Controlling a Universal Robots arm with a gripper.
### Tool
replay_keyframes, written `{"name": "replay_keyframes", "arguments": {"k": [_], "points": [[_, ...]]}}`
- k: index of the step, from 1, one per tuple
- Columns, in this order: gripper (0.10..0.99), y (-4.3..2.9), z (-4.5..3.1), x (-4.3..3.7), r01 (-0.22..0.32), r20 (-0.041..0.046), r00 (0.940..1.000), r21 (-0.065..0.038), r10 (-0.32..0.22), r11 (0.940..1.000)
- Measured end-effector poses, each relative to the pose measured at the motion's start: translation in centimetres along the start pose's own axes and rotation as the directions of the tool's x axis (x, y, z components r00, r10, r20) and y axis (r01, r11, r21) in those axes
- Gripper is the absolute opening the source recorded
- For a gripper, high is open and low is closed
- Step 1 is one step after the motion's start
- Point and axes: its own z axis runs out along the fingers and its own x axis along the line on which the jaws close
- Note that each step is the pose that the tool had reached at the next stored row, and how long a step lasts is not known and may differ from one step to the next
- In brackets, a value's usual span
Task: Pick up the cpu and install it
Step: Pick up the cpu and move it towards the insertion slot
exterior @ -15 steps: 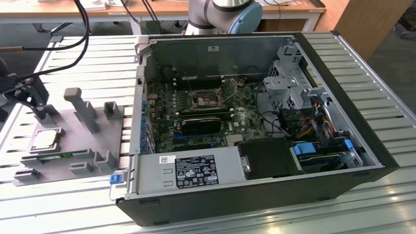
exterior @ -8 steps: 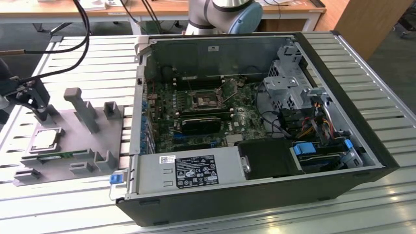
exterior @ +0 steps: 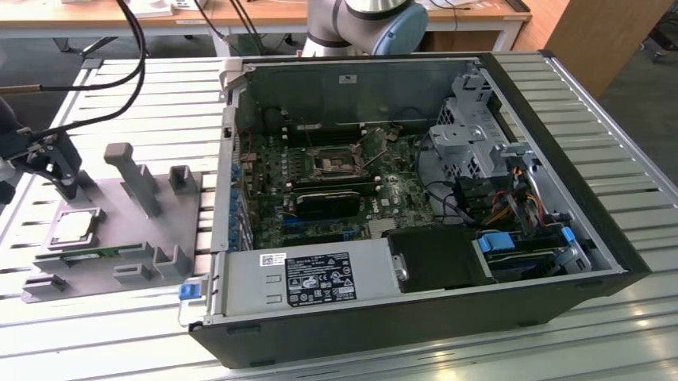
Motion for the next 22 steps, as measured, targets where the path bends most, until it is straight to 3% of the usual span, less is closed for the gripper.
{"name": "replay_keyframes", "arguments": {"k": [10, 22], "points": [[0.761, -0.02, 0.6, 0.19, 0.0, -0.0001, 1.0, 0.0, 0.0, 1.0], [0.761, -0.08, 2.13, 0.21, 0.0, 0.0003, 1.0, 0.0, 0.0, 1.0]]}}
